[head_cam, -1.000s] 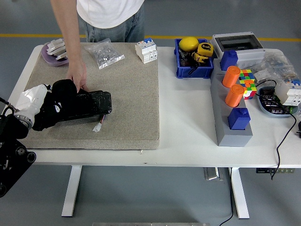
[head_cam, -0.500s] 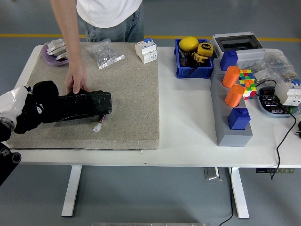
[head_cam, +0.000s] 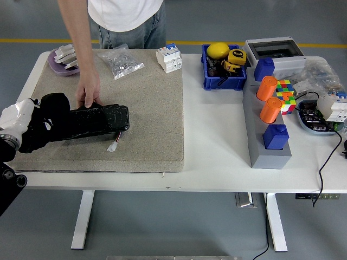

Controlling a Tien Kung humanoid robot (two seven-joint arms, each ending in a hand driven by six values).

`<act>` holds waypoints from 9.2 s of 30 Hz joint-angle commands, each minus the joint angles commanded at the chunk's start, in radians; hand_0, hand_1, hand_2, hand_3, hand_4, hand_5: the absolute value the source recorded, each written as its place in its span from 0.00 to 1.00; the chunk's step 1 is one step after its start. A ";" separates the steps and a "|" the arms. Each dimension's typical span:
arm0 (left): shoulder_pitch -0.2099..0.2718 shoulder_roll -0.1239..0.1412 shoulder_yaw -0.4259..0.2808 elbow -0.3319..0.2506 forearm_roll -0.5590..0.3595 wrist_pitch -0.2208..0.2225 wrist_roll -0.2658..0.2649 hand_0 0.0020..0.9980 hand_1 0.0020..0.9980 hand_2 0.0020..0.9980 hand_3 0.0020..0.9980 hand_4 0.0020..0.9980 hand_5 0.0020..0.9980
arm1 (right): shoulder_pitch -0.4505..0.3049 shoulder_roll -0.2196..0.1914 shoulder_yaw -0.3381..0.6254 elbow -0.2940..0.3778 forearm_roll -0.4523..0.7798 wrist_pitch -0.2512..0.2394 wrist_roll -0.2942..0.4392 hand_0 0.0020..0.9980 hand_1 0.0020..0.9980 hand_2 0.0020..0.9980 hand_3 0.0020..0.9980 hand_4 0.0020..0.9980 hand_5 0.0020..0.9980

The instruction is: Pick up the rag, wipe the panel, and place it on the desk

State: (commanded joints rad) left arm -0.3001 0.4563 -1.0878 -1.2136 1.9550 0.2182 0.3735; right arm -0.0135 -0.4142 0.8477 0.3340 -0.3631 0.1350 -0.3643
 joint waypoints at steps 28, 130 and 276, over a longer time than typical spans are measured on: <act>-0.181 -0.184 0.227 0.026 -0.047 0.000 0.018 0.23 0.19 0.56 0.54 0.46 0.00 | 0.007 -0.003 -0.033 0.006 0.013 0.002 0.001 0.89 0.73 0.76 0.78 1.00 1.00; -0.153 -0.160 0.202 0.027 -0.034 -0.011 0.053 0.23 0.19 0.57 0.55 0.51 0.00 | 0.007 -0.004 -0.010 0.013 0.003 0.000 0.002 0.89 0.72 0.76 0.78 1.00 1.00; -0.003 0.038 -0.178 0.128 -0.145 -0.122 -0.054 0.52 0.74 0.78 0.74 1.00 0.40 | 0.005 0.000 0.033 0.021 -0.026 -0.006 -0.001 0.90 0.70 0.75 0.77 1.00 1.00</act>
State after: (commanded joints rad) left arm -0.3035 0.4940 -1.2659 -1.0852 1.8103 0.0960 0.3200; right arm -0.0085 -0.4143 0.8803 0.3550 -0.3892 0.1289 -0.3653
